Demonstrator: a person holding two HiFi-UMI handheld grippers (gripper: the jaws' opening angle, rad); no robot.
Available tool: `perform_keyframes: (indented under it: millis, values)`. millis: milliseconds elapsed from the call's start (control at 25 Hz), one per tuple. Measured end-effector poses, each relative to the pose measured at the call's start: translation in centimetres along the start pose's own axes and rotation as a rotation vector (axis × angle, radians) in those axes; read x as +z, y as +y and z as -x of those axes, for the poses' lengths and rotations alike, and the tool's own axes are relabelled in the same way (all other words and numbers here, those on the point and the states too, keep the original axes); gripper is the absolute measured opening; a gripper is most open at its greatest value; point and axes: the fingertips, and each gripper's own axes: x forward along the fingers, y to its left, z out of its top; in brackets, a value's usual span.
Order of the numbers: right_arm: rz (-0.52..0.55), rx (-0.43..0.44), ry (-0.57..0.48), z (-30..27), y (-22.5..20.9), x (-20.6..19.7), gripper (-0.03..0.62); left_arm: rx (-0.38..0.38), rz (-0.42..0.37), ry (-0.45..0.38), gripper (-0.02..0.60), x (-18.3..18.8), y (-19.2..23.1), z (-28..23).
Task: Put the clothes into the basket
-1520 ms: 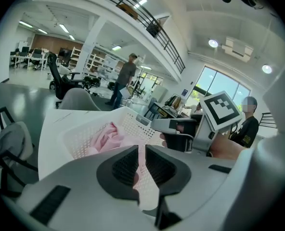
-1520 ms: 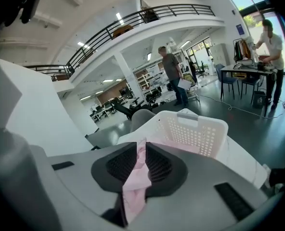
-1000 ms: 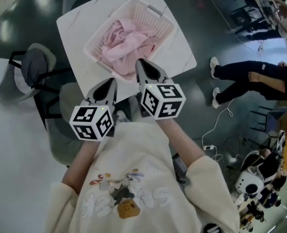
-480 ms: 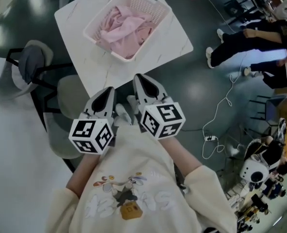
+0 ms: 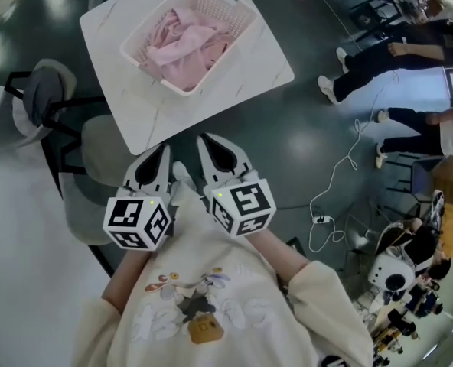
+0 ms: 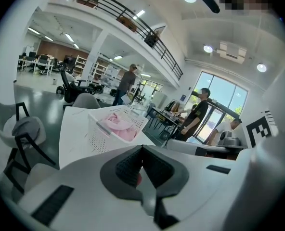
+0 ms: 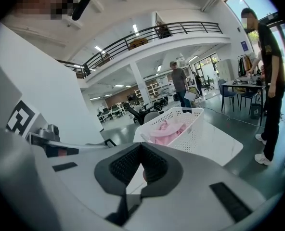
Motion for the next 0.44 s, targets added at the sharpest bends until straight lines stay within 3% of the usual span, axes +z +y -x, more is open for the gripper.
perform_keyframes:
  millis: [200,440]
  values:
    - [0.01,0.024,0.006,2.9,-2.4,0.5,0.008,0.026,-0.02,-0.013,0.009,-0.1,-3.8,-0.5]
    - [0.023,0.052,0.023,3.1,-2.4,0.0,0.008,0.039,-0.007,-0.01,0.009,-0.8,-4.5,-0.8]
